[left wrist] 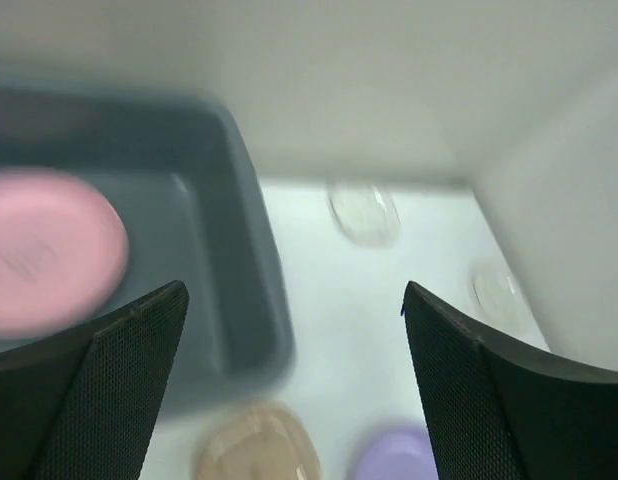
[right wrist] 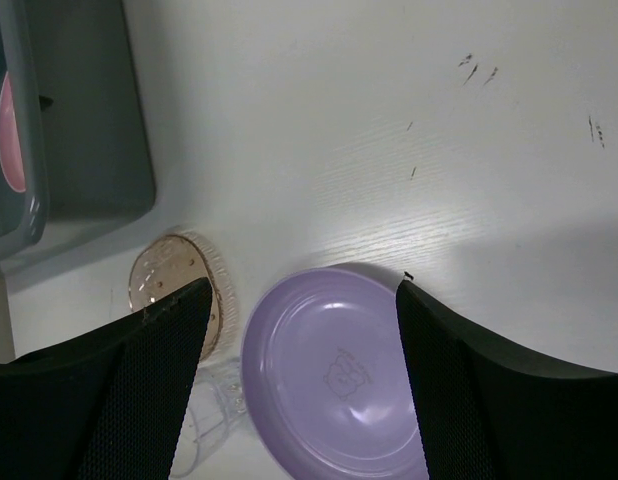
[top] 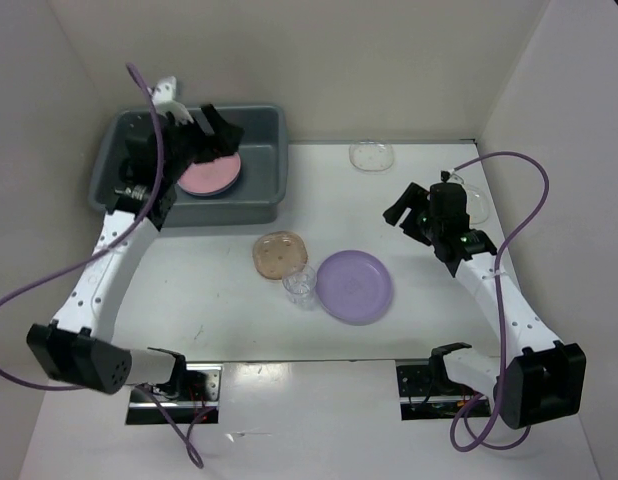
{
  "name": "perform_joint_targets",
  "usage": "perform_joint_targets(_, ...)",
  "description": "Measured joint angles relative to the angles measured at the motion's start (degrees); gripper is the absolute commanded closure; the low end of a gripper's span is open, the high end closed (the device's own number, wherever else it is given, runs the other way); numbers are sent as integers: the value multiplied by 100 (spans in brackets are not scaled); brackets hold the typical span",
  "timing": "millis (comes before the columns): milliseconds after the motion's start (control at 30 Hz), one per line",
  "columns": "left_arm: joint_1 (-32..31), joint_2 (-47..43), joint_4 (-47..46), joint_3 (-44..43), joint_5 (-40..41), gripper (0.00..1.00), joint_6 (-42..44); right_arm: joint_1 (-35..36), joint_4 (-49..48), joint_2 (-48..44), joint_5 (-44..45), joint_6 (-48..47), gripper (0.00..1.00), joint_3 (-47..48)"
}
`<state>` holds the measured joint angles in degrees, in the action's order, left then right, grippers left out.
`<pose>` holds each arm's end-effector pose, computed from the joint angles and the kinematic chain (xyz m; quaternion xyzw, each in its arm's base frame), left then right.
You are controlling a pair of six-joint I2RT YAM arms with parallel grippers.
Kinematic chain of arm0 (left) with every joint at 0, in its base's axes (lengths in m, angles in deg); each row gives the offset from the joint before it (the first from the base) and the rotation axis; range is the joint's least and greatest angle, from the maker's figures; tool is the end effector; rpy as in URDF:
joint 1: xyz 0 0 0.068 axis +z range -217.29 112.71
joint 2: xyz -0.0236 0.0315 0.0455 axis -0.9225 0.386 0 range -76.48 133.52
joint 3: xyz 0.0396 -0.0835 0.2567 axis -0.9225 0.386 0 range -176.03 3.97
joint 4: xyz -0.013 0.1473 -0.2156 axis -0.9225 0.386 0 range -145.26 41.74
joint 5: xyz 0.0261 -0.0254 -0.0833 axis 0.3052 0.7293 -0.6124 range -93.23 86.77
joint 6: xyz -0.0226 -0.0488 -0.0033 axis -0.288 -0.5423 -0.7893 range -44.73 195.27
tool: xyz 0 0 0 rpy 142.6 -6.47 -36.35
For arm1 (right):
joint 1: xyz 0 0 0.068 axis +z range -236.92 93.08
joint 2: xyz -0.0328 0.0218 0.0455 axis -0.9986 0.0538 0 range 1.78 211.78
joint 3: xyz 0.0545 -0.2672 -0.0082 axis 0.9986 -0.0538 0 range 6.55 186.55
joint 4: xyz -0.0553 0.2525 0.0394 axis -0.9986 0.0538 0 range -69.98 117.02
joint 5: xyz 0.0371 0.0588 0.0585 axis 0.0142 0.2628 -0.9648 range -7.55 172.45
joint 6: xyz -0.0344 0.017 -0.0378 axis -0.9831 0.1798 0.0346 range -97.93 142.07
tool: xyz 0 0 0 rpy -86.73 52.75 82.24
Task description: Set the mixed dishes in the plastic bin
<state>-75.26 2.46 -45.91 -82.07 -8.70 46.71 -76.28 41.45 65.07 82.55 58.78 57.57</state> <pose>0.3108 -0.0468 0.4582 -0.0961 0.7143 -0.2497 0.6467 0.2404 0.0452 0.2951 0.1992 0.8589 0.1888 0.4325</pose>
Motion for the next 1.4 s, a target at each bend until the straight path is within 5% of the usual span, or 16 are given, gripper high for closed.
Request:
perform_joint_targets(267,-1777,-721,1165,2011,142,9,-197,0,-22,-4,-83,-133,20,0)
perform_joint_targets(567,-3136,-627,1725,2841,247,10,-365,0,-11,-138,-118,-162,20,0)
perform_joint_targets(867,-3298,-109,1633,3021,564,24,-455,0,61,-404,-81,-116,20,-4)
perform_joint_targets(933,-3320,-61,1547,3021,675,34,-437,0,81,-413,-74,-96,20,-4)
perform_joint_targets(1300,-3368,291,1008,3211,896,48,-463,0,210,-533,-74,-11,20,-9)
perform_joint_targets(1400,-3383,308,970,3215,1019,69,-476,0,223,-570,-72,15,20,-70)
